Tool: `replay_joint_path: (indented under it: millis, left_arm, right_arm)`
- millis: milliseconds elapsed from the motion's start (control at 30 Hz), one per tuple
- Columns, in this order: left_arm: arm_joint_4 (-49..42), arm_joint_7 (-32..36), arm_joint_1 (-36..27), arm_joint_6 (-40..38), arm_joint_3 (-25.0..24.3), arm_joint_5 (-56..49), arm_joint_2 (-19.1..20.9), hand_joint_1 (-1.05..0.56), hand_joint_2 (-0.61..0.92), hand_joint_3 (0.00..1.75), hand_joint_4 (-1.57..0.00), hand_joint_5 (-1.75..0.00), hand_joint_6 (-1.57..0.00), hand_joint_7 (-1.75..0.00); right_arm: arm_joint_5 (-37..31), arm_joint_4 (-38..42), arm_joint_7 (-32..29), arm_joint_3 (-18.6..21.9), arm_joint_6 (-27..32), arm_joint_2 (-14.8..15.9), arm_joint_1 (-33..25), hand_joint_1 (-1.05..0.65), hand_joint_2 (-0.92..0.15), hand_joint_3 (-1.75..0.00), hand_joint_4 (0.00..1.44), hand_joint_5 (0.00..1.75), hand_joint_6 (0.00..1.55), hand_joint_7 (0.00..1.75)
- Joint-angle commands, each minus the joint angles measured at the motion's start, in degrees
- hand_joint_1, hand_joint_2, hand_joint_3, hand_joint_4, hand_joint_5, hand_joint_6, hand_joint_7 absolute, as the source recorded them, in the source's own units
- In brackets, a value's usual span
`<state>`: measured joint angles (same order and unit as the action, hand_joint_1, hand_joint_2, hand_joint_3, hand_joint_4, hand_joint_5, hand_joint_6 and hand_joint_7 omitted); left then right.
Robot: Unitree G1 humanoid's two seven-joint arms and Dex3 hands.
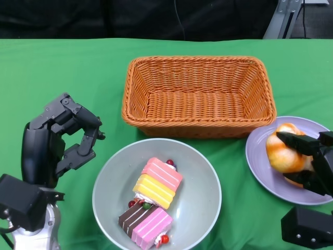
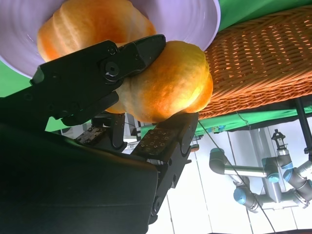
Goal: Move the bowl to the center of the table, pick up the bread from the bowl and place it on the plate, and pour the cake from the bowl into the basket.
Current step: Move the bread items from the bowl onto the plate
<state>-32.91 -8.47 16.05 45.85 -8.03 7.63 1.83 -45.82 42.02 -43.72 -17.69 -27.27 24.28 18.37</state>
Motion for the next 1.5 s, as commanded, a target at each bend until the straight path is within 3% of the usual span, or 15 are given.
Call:
replay_joint_path:
  millis: [33,133,600,800,933,1233,1500]
  left_arm:
    - [0.5,0.2,-0.6,0.1,-0.4,0.0,0.5,-0.06,0.76,0.76,-0.76,-1.56,-0.75,-1.40]
    - [0.4,0.2,-0.5,0.3,-0.4,-0.1,0.4,-0.06,0.76,0.75,-0.77,-1.56,-0.75,-1.40]
    - [1.0,0.8,-1.0,0.3,-0.1,-0.8,-0.2,-0.05,0.76,0.76,-0.76,-1.57,-0.73,-1.40]
    - [1.1,1.1,-1.1,0.3,-0.1,-1.3,-0.4,-0.05,0.75,0.79,-0.76,-1.57,-0.73,-1.42]
    - [1.5,1.0,-1.2,0.3,0.0,-1.3,-0.8,-0.05,0.74,0.80,-0.76,-1.57,-0.73,-1.41]
    - [2.2,1.4,-1.5,0.0,0.0,-1.7,-1.3,-0.03,0.73,0.84,-0.77,-1.57,-0.74,-1.43]
    - [2.3,1.8,-1.7,0.0,0.1,-2.1,-1.4,-0.04,0.73,0.85,-0.77,-1.57,-0.73,-1.42]
  right_arm:
    - [-0.8,1.6,0.5,-1.6,0.9,0.3,1.2,-0.18,-0.88,0.00,0.87,1.08,1.22,0.03]
    - [-1.4,2.0,1.6,-3.2,2.2,0.2,2.2,-0.18,-0.88,0.00,0.88,1.03,1.21,0.02]
    - [-3.6,7.0,4.9,-9.8,6.4,-0.5,6.5,-0.23,-0.87,0.00,0.69,1.44,1.23,0.03]
    - [-4.5,9.5,6.0,-12.4,6.9,-0.3,8.2,-0.27,-0.86,0.00,0.73,1.30,1.20,0.01]
    - [-5.3,11.6,6.0,-14.1,6.6,-0.2,9.3,-0.28,-0.87,-0.01,0.72,1.30,1.20,0.01]
    - [-6.5,15.2,6.8,-17.4,7.1,-0.1,11.9,-0.29,-0.86,0.00,0.81,1.05,1.17,0.00]
    - [-7.1,17.1,7.9,-19.3,8.1,-0.2,13.3,-0.31,-0.86,0.00,0.79,1.09,1.18,0.01]
